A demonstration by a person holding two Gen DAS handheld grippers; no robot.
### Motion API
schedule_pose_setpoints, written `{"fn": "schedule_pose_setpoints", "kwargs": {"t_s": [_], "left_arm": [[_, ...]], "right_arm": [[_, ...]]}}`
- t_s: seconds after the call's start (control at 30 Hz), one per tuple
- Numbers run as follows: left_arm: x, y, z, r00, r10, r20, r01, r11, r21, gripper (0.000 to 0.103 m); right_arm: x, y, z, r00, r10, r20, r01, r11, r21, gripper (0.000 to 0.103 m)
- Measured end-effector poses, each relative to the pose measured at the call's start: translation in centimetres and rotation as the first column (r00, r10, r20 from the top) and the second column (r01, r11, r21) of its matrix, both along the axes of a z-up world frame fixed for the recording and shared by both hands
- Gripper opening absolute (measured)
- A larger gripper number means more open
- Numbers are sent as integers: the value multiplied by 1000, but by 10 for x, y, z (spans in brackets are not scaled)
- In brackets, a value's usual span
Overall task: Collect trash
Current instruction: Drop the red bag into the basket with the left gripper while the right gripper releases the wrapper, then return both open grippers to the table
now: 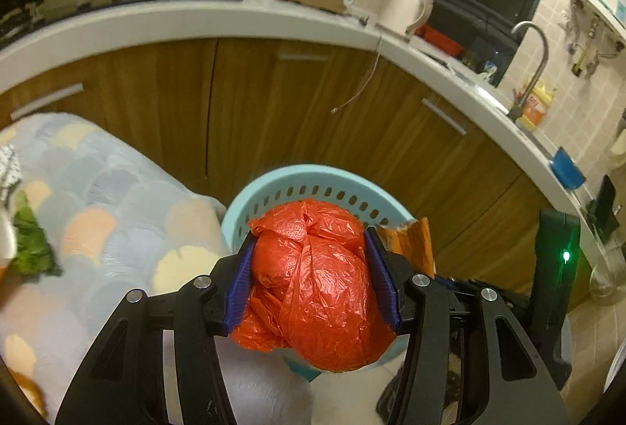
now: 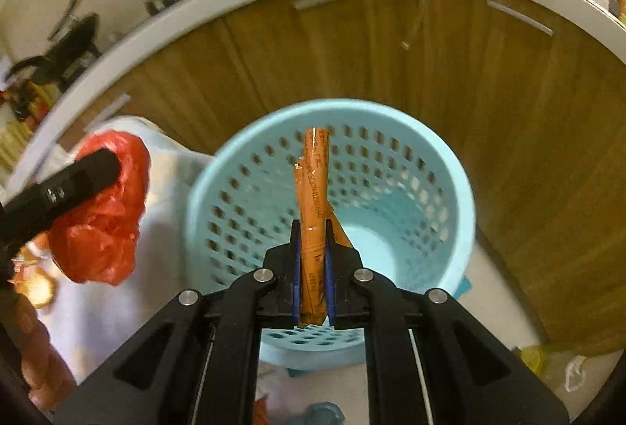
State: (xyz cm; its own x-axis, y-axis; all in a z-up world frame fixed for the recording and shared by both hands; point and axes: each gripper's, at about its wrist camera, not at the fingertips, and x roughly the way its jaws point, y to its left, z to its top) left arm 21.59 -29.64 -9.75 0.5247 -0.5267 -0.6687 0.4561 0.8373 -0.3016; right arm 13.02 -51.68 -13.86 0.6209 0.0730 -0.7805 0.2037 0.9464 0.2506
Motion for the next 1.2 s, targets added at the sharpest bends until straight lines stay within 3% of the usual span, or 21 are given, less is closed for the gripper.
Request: {"fn": "schedule_pose_setpoints", "kwargs": {"t_s": [0.2, 0.37, 0.6, 0.67, 0.7, 0.97, 1.2], "left_arm": [[4, -2, -13, 1000, 11, -25, -10, 999, 34, 60], [0, 10, -5, 999, 32, -8, -32, 999, 25, 67], [-13, 33, 10, 998, 66, 20, -66, 998, 4, 69], [-17, 39, 13, 997, 73, 26, -73, 997, -2, 69], [-20, 43, 15, 996, 78, 32, -78, 997, -6, 69], [-49, 83, 36, 986, 135, 96, -132, 991, -33, 69], [-79, 145, 65, 964, 221, 145, -208, 973, -101, 69]], "right_arm": [[6, -6, -14, 999, -7, -40, 8, 1000, 26, 15], [-1, -6, -13, 999, -22, -31, 22, 1000, 9, 40], [-11, 2, 1, 1000, -16, -7, 15, 999, -30, 54], [-11, 6, 6, 1000, -9, 1, 9, 999, -41, 70], [-11, 8, 9, 1000, -7, 8, 7, 999, -40, 71], [-26, 44, 32, 993, 65, 98, -65, 998, -9, 72], [-41, 119, 71, 954, 208, 214, -193, 977, -87, 72]]}}
